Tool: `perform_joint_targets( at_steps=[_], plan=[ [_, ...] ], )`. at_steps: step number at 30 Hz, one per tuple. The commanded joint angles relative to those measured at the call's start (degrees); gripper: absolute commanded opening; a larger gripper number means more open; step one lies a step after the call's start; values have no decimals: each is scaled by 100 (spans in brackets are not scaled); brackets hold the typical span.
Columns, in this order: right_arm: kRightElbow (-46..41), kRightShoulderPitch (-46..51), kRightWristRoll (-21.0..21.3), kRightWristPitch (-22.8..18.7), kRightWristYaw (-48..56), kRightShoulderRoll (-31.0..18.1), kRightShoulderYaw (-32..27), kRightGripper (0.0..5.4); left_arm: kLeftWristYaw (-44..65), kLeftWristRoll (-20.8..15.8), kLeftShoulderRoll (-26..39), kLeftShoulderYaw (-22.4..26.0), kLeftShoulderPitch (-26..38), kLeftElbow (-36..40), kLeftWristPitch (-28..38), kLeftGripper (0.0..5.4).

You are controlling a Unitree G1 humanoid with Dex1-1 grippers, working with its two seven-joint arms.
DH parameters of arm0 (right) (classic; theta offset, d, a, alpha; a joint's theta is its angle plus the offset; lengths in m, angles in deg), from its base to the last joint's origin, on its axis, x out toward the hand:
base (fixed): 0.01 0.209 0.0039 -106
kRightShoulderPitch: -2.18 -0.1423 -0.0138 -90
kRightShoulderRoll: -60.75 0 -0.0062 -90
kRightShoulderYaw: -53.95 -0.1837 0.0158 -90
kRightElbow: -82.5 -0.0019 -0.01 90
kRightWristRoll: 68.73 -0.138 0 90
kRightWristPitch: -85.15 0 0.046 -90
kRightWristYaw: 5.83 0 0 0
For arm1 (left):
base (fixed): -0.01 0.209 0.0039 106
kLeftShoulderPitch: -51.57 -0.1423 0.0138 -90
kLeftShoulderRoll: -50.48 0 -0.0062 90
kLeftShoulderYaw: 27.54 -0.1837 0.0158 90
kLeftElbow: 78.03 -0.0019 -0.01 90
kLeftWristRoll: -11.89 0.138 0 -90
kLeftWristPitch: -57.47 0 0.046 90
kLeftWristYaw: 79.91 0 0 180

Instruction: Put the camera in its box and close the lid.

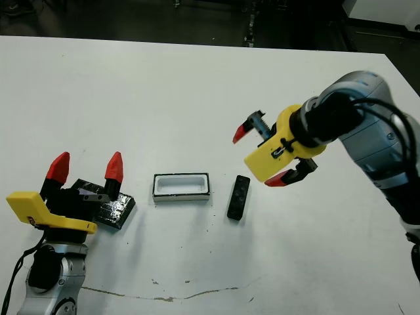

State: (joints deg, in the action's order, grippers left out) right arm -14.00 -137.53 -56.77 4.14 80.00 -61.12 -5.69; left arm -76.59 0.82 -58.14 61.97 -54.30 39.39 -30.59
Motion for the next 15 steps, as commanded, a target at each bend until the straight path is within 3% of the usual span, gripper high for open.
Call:
perform_joint_targets(
  at_steps=[1, 8, 15],
  plan=[
    [89, 71, 51, 384, 81, 32, 73, 540, -101, 57, -75, -68, -149, 89, 0, 539],
    [83, 282, 224, 1427, -49, 7, 142, 540, -210, 182, -120, -165, -278, 153, 21, 539],
    [85, 401, 202, 1581, -3, 54, 138, 540, -229, 170, -164, -259, -387, 232, -3, 539]
  ],
)
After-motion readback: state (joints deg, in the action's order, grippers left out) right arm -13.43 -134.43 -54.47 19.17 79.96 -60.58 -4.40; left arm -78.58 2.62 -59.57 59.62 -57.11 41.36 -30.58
